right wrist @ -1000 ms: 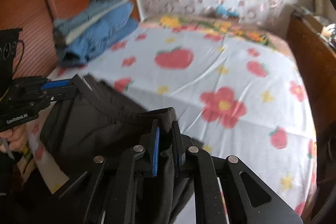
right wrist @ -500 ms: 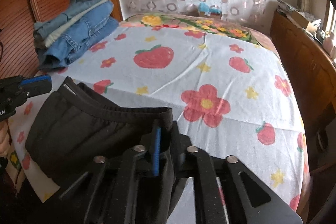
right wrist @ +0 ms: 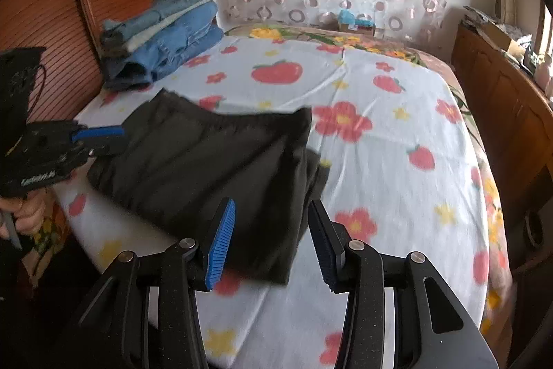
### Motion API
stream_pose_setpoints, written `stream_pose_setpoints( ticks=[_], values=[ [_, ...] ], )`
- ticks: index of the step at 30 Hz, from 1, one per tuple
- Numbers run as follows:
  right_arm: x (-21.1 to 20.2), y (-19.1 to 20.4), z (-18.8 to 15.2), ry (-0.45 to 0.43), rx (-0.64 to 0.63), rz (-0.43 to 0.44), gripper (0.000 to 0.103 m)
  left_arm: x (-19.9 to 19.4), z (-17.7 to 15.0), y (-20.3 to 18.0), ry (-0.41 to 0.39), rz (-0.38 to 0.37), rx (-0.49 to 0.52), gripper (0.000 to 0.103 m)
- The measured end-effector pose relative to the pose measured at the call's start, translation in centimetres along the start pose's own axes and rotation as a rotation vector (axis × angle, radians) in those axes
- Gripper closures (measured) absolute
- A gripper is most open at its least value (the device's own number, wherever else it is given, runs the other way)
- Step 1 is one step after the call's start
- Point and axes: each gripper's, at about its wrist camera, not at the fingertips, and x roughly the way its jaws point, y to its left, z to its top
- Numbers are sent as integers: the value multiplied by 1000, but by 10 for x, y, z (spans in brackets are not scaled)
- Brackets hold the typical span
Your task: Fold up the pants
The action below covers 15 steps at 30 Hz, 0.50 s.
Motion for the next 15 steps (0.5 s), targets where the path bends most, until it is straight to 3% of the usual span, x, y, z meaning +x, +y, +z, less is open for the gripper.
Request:
stream_pose_setpoints(
  ticks=[10,14,15],
  values=[
    [4,-4,-27,42,24,27,61,15,-7,1,37,20,2,88],
    [4,-5,-29,35,13,83,88,19,-8,3,40,20,-9,88],
    [3,-5,-30,29,9,96,90,20,-8,4,42,20,-11,88]
  ],
)
